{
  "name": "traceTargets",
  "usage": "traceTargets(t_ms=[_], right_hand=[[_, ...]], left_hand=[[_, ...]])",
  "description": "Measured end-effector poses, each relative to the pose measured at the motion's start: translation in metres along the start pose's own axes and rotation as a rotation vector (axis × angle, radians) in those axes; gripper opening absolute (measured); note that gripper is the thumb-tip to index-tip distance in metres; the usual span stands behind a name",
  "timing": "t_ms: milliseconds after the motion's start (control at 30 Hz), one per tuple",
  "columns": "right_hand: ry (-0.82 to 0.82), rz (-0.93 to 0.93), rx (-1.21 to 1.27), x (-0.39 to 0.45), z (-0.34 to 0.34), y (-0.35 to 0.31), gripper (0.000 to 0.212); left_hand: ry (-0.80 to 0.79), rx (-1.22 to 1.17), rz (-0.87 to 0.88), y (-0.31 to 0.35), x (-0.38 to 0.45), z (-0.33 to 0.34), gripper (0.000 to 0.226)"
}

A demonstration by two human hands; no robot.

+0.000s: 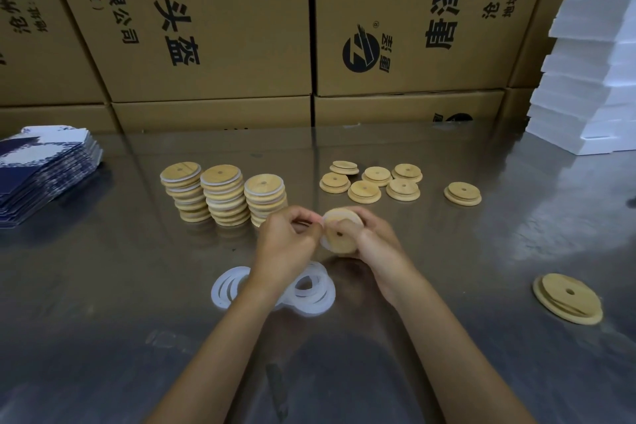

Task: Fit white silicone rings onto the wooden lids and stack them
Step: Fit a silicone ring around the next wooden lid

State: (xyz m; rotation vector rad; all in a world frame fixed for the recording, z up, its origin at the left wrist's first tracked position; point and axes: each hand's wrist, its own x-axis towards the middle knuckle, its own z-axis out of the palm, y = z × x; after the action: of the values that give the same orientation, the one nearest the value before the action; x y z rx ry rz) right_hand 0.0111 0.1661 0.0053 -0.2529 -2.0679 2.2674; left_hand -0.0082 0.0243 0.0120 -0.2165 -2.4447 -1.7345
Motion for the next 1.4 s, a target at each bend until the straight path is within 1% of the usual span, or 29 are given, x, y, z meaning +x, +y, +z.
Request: traceTargets(t_ms=[33, 100, 333, 467, 567, 733, 900, 1000, 1200, 1300, 1400], right_hand=[[-0.027, -0.022, -0.054, -0.001, 0.001, 0.001, 0.011], [-0.064, -0.039, -0.084, -0.001, 0.000, 0.003, 0.010], [-0.201, -0.047, 0.031, -0.003, -0.010, 0.001, 0.017], [-0.182, -0.007, 0.060, -0.002, -0.013, 0.000, 0.020], [-0.165, 0.023, 0.131, -0.001, -0.015, 0.000, 0.021], [-0.154, 0.042, 0.197, 0.001, -0.014, 0.003, 0.022], [-0.076, 0.045, 0.234, 0.002, -0.011, 0.004, 0.021], [-0.066, 0.033, 0.250, 0.002, -0.010, 0.004, 0.020], [-0.087, 0.013, 0.223, 0.002, -0.008, 0.005, 0.016], [-0.135, -0.014, 0.190, 0.003, -0.013, 0.003, 0.016], [-0.125, -0.003, 0.194, 0.004, -0.018, 0.002, 0.017]], left_hand=[[0.001, 0.032, 0.031, 0.000, -0.001, 0.001, 0.017], [-0.002, 0.081, 0.067, 0.001, -0.002, 0.000, 0.017], [-0.050, 0.057, 0.016, -0.002, 0.004, -0.009, 0.012], [-0.099, 0.025, 0.002, -0.002, 0.004, -0.009, 0.010], [-0.145, -0.073, -0.041, 0.001, 0.003, -0.008, 0.006], [-0.147, -0.200, -0.114, 0.006, 0.001, -0.005, 0.007], [-0.142, -0.334, -0.250, 0.007, -0.003, -0.003, 0.007], [-0.143, -0.400, -0.323, 0.007, -0.003, -0.003, 0.007], [-0.135, -0.419, -0.370, 0.005, -0.001, -0.004, 0.006], [-0.174, -0.435, -0.375, 0.003, 0.001, -0.006, 0.009], [-0.210, -0.381, -0.350, 0.000, 0.002, -0.008, 0.011]])
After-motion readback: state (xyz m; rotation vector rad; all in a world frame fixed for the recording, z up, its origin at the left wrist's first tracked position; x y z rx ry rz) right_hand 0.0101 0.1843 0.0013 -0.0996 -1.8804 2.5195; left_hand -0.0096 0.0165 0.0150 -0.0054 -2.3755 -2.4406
